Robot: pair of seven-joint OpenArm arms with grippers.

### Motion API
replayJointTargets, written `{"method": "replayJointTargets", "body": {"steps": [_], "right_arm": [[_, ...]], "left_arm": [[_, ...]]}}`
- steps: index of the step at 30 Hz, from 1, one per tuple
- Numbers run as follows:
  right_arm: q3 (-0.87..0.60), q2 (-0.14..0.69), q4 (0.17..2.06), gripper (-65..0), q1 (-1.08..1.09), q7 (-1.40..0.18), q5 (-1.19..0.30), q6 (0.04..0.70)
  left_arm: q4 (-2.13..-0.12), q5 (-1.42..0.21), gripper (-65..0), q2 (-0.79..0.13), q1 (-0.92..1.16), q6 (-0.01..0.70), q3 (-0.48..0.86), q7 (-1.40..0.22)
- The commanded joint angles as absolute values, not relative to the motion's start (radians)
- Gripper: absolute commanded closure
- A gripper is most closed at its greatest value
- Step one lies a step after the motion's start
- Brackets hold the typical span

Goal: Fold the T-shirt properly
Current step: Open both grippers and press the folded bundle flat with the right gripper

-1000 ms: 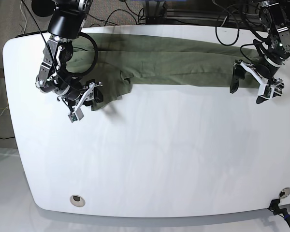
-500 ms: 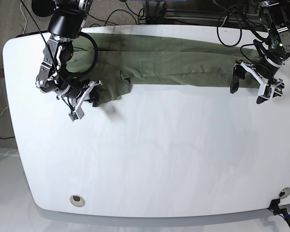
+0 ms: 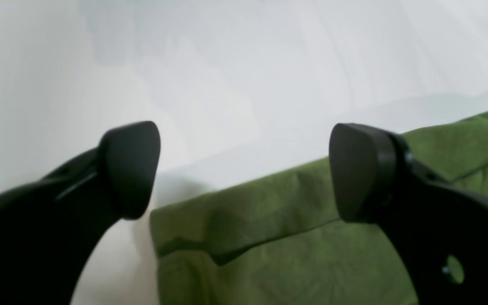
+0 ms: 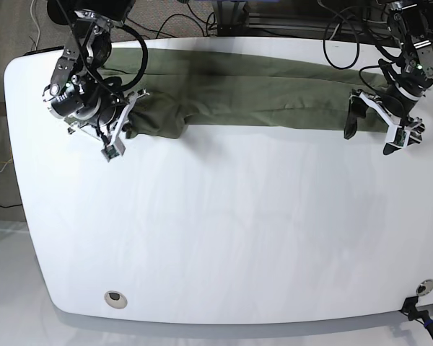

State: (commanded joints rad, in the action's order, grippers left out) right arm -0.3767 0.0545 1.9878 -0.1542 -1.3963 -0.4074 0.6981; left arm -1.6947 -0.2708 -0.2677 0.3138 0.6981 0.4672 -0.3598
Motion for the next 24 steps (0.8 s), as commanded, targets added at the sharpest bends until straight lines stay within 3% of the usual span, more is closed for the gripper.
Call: {"method": "replayJointTargets", "body": {"steps": [12, 16, 18, 20, 24], "right_arm": [[-0.372, 0.065, 1.903, 0.0, -0.300, -1.317, -0.458, 0.698], [-0.372, 0.091, 1.891, -26.2, -0.334, -1.251, -0.458, 0.698], [-0.372, 0.101, 1.891, -35.2, -0.335, -1.245, -0.460, 0.698], [-0.375, 0.102, 1.910, -39.2, -0.337, -1.244, -0.460, 0.698], [-0.375, 0.102, 1.974, -38.8, -0.337, -1.244, -0.464, 0.698]], "left_arm": [[-1.695, -0.271, -59.8, -0.268, 0.326, 0.698, 0.469, -0.360], [-1.695, -0.271, -59.8, -0.268, 0.329, 0.698, 0.469, -0.360], [-1.695, -0.271, -59.8, -0.268, 0.331, 0.698, 0.469, -0.360], [-1.695, -0.271, -59.8, -0.268, 0.331, 0.698, 0.469, -0.360], [-1.701, -0.271, -59.8, -0.268, 0.331, 0.698, 0.469, -0.360]]}}
